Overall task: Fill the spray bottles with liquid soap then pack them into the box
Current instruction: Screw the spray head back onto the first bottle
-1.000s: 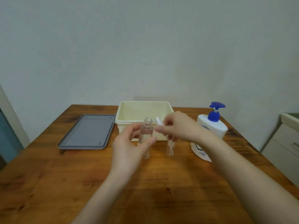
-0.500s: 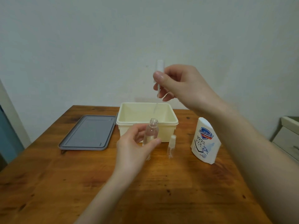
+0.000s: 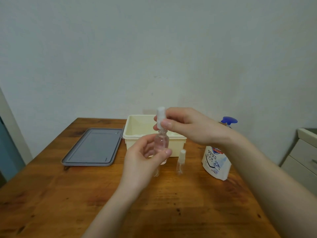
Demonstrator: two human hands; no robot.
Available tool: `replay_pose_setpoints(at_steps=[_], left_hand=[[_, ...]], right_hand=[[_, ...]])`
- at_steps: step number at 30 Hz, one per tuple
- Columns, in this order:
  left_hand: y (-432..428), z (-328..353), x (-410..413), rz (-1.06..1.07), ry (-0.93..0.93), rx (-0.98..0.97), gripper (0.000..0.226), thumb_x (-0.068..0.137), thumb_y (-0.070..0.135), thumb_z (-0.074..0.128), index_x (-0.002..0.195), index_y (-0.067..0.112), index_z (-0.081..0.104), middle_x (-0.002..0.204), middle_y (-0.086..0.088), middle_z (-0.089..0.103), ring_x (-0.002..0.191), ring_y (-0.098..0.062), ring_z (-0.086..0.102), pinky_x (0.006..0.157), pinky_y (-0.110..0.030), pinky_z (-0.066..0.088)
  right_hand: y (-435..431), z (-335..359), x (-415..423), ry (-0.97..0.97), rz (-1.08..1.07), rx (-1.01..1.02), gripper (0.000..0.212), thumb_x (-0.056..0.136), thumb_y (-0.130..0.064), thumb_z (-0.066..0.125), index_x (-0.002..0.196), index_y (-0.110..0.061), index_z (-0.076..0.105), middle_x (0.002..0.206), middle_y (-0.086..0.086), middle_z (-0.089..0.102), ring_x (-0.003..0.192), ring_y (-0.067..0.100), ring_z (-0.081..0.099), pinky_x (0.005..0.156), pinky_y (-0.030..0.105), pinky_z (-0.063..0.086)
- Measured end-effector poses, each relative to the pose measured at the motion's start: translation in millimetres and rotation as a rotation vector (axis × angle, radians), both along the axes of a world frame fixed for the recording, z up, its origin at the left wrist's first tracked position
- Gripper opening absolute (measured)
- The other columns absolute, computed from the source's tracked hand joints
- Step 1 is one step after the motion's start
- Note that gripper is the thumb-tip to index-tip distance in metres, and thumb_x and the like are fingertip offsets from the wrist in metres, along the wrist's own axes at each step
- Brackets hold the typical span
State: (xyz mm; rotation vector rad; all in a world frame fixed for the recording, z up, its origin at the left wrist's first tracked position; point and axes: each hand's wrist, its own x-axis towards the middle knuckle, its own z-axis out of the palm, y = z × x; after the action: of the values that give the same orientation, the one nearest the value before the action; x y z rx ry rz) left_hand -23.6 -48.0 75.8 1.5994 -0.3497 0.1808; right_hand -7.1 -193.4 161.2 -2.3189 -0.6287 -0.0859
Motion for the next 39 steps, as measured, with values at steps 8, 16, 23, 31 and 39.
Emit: replay_pose_setpoints(at_steps=[8, 16, 23, 31, 39], left_hand=[[7, 11, 4, -0.112, 0.028, -0.061, 0.043, 0.060, 0.033, 0.074, 0.101, 0.025, 0.067, 0.098, 0.000, 0.073, 0.097, -0.017, 0.067, 0.092, -0.049, 0.050], [1, 15, 4, -0.039, -0.014, -0.064, 0.047, 0.054, 0.037, 0.072, 0.100, 0.030, 0.065, 0.095, 0.004, 0.073, 0.093, -0.013, 0.068, 0.086, -0.041, 0.054], [-3, 14, 4, -0.022, -0.041, -0.033, 0.052, 0.056, 0.039, 0.071, 0.105, 0.026, 0.064, 0.099, 0.003, 0.071, 0.098, -0.015, 0.066, 0.087, -0.044, 0.054], [-7, 22, 8, 0.026, -0.064, -0.053, 0.038, 0.070, 0.016, 0.074, 0.107, 0.018, 0.064, 0.098, 0.002, 0.070, 0.094, -0.014, 0.067, 0.081, -0.036, 0.057], [-12, 41, 8, 0.056, -0.101, -0.091, 0.029, 0.072, 0.018, 0.074, 0.097, 0.027, 0.062, 0.100, 0.004, 0.068, 0.097, -0.016, 0.066, 0.088, -0.046, 0.054]], right_hand=[[-5, -2, -3, 0.032, 0.010, -0.028, 0.030, 0.096, -0.029, 0.042, 0.108, -0.010, 0.061, 0.110, 0.011, 0.064, 0.106, 0.021, 0.058, 0.095, 0.037, 0.047], [-3, -5, -5, 0.067, -0.010, 0.340, 0.028, 0.084, -0.020, 0.063, 0.112, -0.020, 0.057, 0.107, -0.010, 0.067, 0.104, 0.002, 0.063, 0.091, 0.021, 0.051], [6, -10, -4, 0.003, -0.121, 0.387, 0.037, 0.078, -0.024, 0.071, 0.110, -0.024, 0.052, 0.101, -0.003, 0.067, 0.099, 0.008, 0.063, 0.089, 0.025, 0.050], [9, 2, -5, -0.065, -0.142, 0.400, 0.042, 0.075, -0.025, 0.073, 0.110, -0.025, 0.051, 0.096, -0.004, 0.064, 0.090, 0.005, 0.062, 0.082, 0.021, 0.049], [4, 29, -15, -0.052, 0.028, 0.417, 0.036, 0.092, -0.003, 0.050, 0.126, -0.017, 0.048, 0.112, -0.003, 0.066, 0.109, 0.003, 0.060, 0.093, 0.019, 0.048]])
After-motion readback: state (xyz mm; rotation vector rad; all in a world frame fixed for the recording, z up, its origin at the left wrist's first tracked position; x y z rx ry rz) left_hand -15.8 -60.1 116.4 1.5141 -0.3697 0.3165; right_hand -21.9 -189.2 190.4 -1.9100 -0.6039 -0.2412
